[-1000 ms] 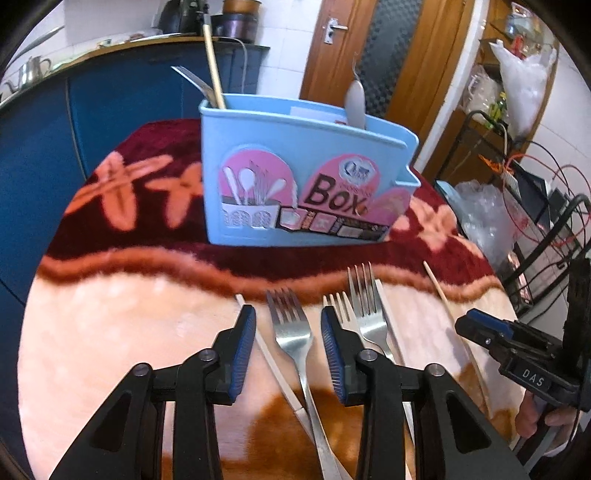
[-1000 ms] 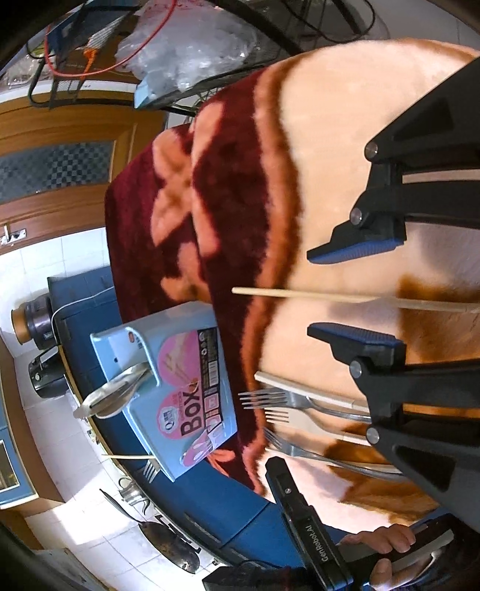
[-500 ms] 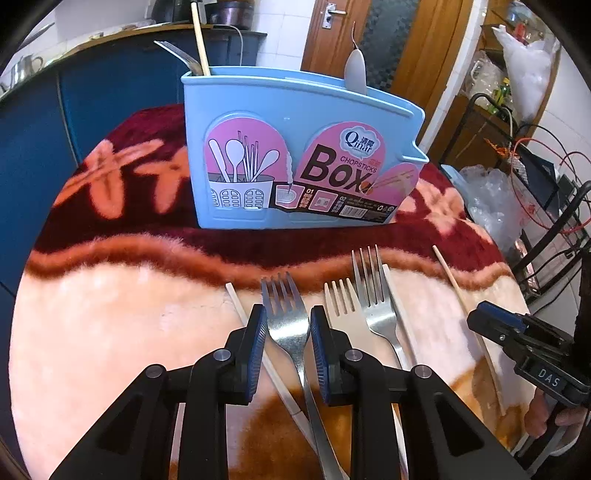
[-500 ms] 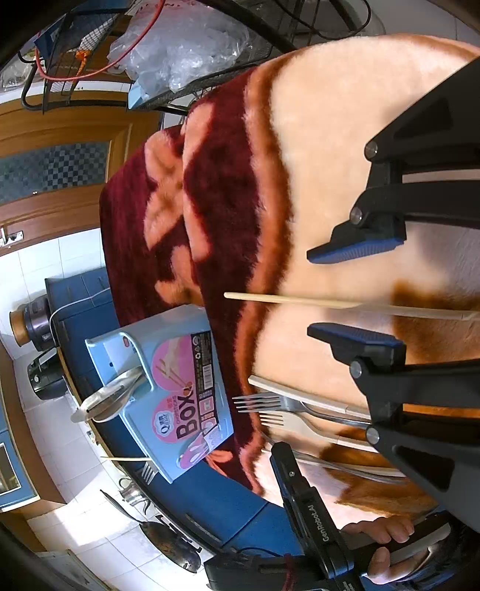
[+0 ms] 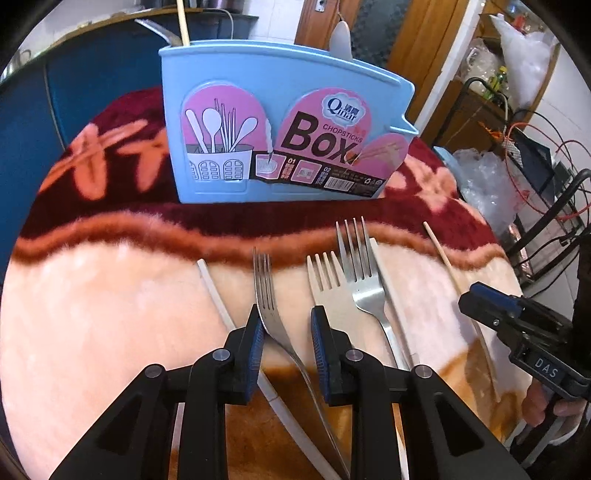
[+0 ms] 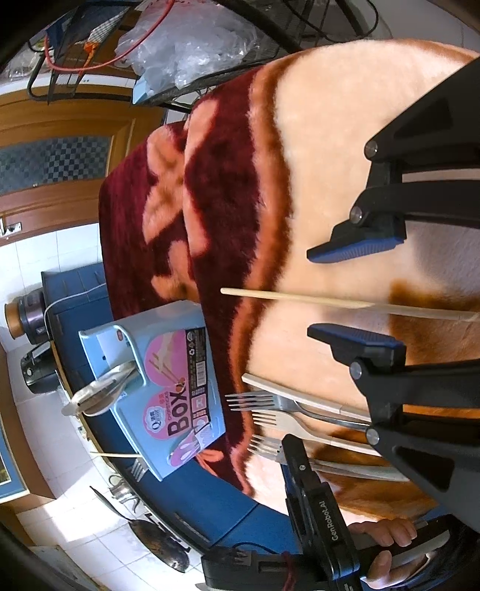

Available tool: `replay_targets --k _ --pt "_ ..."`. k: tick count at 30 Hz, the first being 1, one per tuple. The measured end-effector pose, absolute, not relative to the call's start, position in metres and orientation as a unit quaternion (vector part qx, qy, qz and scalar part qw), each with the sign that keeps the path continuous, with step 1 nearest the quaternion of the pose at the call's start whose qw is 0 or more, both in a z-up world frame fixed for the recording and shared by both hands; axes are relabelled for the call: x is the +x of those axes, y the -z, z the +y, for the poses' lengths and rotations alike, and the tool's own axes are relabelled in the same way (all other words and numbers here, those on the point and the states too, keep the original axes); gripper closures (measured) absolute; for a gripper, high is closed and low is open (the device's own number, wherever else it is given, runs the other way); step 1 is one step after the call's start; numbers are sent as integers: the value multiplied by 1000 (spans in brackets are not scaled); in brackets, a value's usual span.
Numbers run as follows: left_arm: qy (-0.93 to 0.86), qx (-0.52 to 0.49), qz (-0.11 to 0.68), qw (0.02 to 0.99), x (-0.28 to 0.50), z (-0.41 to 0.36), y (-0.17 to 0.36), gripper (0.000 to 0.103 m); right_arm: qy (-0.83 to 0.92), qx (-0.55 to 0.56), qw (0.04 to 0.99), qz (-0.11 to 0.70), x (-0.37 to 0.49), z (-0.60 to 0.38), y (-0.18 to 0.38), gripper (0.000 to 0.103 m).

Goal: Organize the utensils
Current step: 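Grasp the silver knife with the left tool while the right tool grasps the wooden chopstick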

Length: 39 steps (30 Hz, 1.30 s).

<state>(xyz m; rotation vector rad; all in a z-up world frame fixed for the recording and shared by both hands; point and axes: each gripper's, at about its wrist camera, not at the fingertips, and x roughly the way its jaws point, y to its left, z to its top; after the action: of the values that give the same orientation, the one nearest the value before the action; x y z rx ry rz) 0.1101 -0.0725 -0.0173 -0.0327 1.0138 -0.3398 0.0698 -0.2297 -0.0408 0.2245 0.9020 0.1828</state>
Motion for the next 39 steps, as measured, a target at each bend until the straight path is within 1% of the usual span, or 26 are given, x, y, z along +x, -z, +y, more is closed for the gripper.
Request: replay_targets --k 3,5,10,16,17,18,19,21,23,28,34,39 --pt "162 -21 482 861 110 -71 18 78 -92 97 888 441 73 -227 40 66" --pt "160 -27 480 862 111 -68 19 92 -95 91 885 446 76 -226 40 66" --pt "170 -53 478 860 111 -60 19 93 -101 73 880 458 85 -221 38 66" --pt "196 -73 449 869 104 -59 7 96 -108 54 871 477 101 -216 37 67" --pt "198 -74 445 870 103 -59 4 96 -107 51 869 480 104 -215 37 69" --pt "201 -75 438 873 102 -59 0 96 -104 47 868 483 107 -215 37 76" --pt "203 -76 433 875 101 -59 -2 97 -99 40 868 485 109 -214 38 85" --pt "207 -80 423 879 99 -57 -8 98 -96 34 869 484 113 -214 37 94" --pt "208 -85 414 882 99 -55 -12 99 -98 41 870 482 113 -216 36 97" --pt "209 -98 379 896 96 -45 -31 101 -126 90 890 430 102 -219 23 97" --pt "203 -107 320 919 99 -32 -66 102 -131 99 925 342 83 -213 -3 97" --pt "192 -105 277 935 107 -24 -96 102 -130 121 937 300 77 -215 -11 97"
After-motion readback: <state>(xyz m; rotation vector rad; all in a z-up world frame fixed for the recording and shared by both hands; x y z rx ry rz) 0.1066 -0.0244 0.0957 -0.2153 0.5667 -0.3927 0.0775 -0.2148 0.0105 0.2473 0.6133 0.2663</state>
